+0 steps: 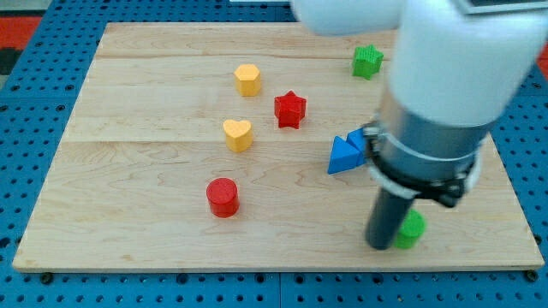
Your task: Push the green circle closer to the green star
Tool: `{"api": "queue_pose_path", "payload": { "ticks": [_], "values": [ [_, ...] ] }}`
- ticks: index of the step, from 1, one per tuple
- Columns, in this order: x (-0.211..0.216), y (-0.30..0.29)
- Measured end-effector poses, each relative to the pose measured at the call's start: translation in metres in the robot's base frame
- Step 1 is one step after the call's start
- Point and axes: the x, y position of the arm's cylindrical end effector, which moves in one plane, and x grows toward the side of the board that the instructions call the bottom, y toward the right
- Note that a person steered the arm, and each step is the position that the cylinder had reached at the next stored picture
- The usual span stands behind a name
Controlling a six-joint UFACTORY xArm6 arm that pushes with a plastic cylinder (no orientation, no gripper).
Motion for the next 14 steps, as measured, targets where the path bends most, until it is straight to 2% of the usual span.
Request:
{"api": "queue_pose_path", "payload": {
  "ticks": [1,4,7,9,10,13,14],
  "values": [
    [0.000,0.047],
    [0.021,0.095],
    [-0.051,0.090],
    [-0.074,0.069],
    [-0.102,0.062],
    [-0.172,-0.006],
    [-0.201,-0.012]
  ]
}}
